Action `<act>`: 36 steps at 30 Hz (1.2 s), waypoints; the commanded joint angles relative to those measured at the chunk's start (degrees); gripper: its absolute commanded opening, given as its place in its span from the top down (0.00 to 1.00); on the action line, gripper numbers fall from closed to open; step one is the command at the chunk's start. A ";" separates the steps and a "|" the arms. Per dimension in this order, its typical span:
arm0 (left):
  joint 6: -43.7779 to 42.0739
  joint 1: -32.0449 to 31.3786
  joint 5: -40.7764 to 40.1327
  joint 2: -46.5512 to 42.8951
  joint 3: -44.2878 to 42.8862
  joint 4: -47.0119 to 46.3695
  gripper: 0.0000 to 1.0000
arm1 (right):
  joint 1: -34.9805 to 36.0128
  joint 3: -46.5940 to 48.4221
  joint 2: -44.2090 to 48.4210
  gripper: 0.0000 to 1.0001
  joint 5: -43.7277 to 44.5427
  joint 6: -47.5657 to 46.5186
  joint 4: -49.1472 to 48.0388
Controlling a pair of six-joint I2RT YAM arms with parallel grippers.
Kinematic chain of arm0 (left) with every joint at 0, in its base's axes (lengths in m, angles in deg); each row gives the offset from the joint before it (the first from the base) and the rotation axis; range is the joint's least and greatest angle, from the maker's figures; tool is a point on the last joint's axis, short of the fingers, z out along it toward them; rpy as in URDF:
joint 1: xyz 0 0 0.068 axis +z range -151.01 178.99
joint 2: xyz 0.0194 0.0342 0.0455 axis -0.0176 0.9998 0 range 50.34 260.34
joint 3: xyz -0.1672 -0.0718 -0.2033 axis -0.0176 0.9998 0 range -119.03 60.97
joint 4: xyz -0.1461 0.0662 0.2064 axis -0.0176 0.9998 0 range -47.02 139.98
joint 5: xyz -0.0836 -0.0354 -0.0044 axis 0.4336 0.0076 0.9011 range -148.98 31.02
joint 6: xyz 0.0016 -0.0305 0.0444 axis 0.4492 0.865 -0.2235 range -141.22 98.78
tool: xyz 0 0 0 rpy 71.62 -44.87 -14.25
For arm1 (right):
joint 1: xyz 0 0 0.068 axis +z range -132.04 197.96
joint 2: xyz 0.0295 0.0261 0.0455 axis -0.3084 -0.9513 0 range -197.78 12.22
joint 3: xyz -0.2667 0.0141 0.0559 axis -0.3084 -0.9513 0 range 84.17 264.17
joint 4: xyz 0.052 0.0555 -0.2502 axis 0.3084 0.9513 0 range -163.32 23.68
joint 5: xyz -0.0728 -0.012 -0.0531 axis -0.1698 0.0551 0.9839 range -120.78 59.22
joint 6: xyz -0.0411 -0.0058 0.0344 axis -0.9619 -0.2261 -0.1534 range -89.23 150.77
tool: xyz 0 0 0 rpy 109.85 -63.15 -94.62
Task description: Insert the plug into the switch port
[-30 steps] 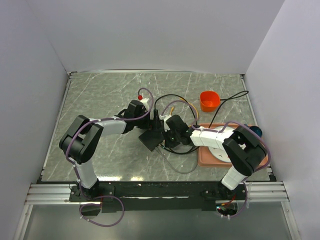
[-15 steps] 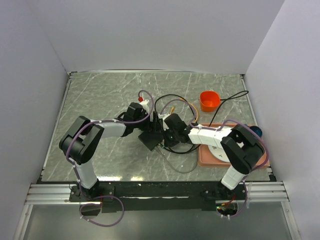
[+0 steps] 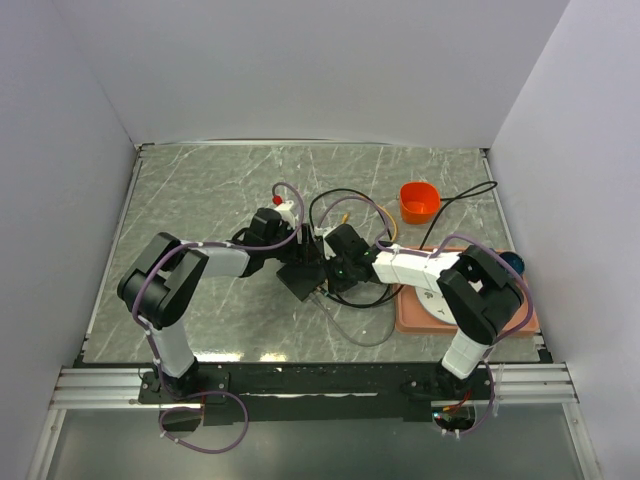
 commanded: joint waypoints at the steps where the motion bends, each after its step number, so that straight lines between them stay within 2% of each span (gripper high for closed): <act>1: 4.56 -3.54 12.91 0.35 1.71 -0.22 0.27 | -0.18 1.68 -0.04 1.00 1.33 0.47 -13.80; 11: 4.38 -3.54 13.45 1.06 0.66 0.30 0.28 | 0.17 5.63 -2.32 1.00 -3.16 -4.97 -10.55; 16: 4.47 -3.63 14.68 1.67 0.04 0.04 0.28 | 0.17 4.93 -2.59 1.00 -2.37 -4.10 -9.85; 22: 3.77 -4.68 14.77 1.32 -0.22 1.44 0.28 | 0.17 8.36 -4.52 1.00 -0.53 -2.79 -8.35; 26: 4.82 -5.21 15.38 1.41 0.92 0.04 0.28 | 0.09 7.40 -2.86 1.00 1.93 -0.94 -11.86; 31: 6.75 -5.74 16.26 2.20 3.03 -3.38 0.30 | 0.00 2.92 0.74 1.00 5.62 0.47 -20.91; 36: 8.43 -6.09 17.05 2.90 5.31 -6.38 0.33 | -0.09 -6.74 7.16 1.00 10.45 1.44 -33.73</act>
